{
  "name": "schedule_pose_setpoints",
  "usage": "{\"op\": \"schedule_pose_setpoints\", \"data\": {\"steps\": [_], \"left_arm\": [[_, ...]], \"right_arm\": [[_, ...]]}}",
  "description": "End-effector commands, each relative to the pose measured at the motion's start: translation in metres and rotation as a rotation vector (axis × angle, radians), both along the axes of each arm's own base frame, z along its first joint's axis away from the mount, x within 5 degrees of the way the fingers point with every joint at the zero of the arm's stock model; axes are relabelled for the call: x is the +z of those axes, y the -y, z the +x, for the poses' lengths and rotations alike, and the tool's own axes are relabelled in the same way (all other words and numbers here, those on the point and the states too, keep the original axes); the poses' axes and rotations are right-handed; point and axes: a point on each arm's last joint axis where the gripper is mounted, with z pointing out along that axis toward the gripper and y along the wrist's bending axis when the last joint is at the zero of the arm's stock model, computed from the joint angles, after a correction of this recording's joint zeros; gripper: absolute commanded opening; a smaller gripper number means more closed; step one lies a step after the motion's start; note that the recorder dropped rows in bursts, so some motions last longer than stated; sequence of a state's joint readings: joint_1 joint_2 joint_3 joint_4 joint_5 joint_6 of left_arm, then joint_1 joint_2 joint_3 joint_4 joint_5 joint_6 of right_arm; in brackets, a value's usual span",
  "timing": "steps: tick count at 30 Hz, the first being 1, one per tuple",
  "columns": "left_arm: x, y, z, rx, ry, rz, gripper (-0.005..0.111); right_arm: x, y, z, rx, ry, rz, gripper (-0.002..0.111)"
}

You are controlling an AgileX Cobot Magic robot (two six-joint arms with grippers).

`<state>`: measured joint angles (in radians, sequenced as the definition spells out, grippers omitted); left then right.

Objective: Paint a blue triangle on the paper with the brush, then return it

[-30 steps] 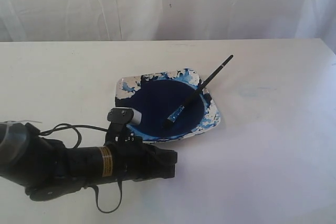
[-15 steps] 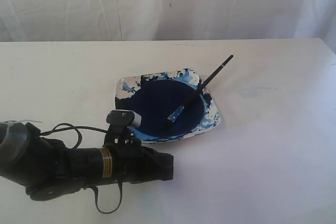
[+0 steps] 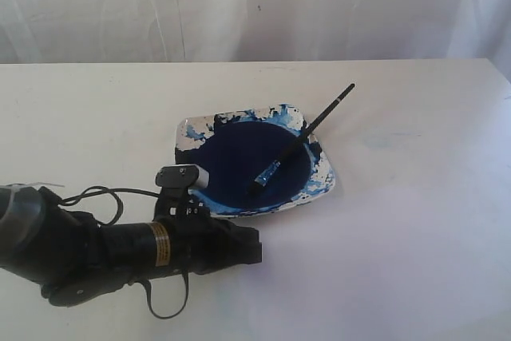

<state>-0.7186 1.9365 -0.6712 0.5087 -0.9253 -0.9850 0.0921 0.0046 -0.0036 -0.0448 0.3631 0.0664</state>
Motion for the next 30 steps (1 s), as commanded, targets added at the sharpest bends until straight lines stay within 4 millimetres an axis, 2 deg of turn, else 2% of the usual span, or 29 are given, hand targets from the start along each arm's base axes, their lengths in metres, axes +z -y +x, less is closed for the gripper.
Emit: {"op": "schedule_pose_setpoints", "data": {"steps": [1, 7, 16, 30], "left_arm": [[-0.001, -0.001, 0.0, 0.033, -0.018, 0.0, 0.0], [-0.002, -0.002, 0.001, 0.051, -0.028, 0.005, 0.0], [-0.015, -0.003, 0.001, 0.107, -0.113, 0.002, 0.0], [-0.015, -0.003, 0.001, 0.066, -0.063, 0.034, 0.0]], "right_arm": [[0.0, 0.0, 0.0, -0.006, 0.013, -0.005, 0.0], [0.0, 0.0, 0.0, -0.006, 0.013, -0.005, 0.0], [0.0, 0.0, 0.0, -0.006, 0.013, -0.005, 0.0], [0.0, 0.0, 0.0, -0.006, 0.013, -0.005, 0.0]]}}
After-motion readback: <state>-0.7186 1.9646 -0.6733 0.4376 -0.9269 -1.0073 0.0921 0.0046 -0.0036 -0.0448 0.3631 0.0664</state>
